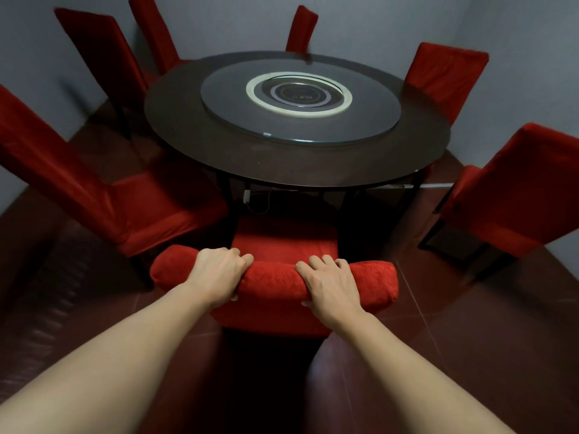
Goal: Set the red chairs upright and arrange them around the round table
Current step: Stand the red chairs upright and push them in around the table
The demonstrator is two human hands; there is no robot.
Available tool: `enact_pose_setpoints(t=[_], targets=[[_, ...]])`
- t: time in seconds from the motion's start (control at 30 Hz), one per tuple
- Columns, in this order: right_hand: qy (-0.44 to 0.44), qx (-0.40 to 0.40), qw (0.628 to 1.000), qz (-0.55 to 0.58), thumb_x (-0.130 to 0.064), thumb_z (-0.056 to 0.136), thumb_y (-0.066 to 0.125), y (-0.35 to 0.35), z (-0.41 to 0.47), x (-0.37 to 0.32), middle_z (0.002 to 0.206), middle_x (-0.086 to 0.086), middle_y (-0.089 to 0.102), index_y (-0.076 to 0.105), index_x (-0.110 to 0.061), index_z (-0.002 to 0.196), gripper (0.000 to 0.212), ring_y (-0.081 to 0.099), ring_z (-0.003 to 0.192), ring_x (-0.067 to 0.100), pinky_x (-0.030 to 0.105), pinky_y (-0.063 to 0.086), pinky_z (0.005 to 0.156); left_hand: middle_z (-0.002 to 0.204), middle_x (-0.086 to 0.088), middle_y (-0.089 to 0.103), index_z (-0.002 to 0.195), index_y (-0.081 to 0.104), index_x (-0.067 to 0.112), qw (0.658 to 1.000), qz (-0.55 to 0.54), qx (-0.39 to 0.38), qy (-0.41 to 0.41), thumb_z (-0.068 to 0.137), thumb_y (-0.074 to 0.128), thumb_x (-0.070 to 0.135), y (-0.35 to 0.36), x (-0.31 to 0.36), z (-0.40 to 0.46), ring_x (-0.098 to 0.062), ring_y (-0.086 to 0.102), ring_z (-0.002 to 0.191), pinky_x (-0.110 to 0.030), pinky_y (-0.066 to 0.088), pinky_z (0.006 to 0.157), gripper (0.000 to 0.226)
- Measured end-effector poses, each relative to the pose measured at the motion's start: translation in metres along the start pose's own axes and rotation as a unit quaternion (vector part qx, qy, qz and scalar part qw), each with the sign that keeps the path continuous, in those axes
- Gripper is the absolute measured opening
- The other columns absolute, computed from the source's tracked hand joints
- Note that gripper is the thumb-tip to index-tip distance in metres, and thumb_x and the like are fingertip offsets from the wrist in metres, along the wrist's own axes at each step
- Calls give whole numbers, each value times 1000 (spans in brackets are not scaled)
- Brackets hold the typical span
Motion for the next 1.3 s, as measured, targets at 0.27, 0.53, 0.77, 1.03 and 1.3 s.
enact_pose_setpoints(t=[0.27, 0.53, 0.77, 1.03, 1.3], targets=[[-9, -18, 1000, -15, -36, 71, 78, 4, 7, 1, 115, -2, 52, 48, -27, 123, 60, 48, 108, 23, 39, 32, 93, 111, 1, 57, 118, 45, 23, 1000, -14, 13, -7, 74, 75, 39, 6, -2, 0, -19, 59, 103, -32, 43, 68, 56], [-3, -37, 999, -29, -37, 72, 77, 5, 3, 7, 116, -4, 51, 46, -27, 126, 63, 46, 110, 21, 37, 28, 95, 111, -1, 58, 117, 46, 20, 1000, -8, 19, -11, 73, 77, 38, 5, 5, 2, -21, 59, 103, -32, 41, 68, 56], [20, -24, 999, -32, -39, 70, 78, 3, -4, 1, 118, 0, 48, 42, -26, 128, 70, 45, 111, 21, 36, 29, 97, 113, 1, 53, 116, 42, 20, 999, -34, 35, -24, 72, 77, 40, 9, 4, -8, -18, 56, 103, -30, 39, 66, 60], [37, -70, 996, -33, -41, 71, 77, -4, -8, -3, 129, 1, 45, 34, -25, 137, 81, 41, 120, 22, 36, 25, 107, 117, 0, 50, 122, 40, 21, 998, -45, 33, -10, 72, 75, 45, 7, 5, -12, -19, 52, 108, -32, 43, 84, 65], [67, -101, 992, 25, -44, 66, 80, -20, -15, 4, 143, 3, 35, 24, -25, 147, 100, 29, 134, 22, 37, 21, 113, 125, 3, 53, 134, 39, 27, 985, -168, -10, 38, 64, 63, 75, -5, 4, -9, -18, 52, 116, -35, 39, 96, 89]])
Point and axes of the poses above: each hand's wrist, its own z-axis towards the middle knuckle, its own y-axis out of the palm, x = y × z, the point moved 6 cm from there along z, towards the middle knuckle
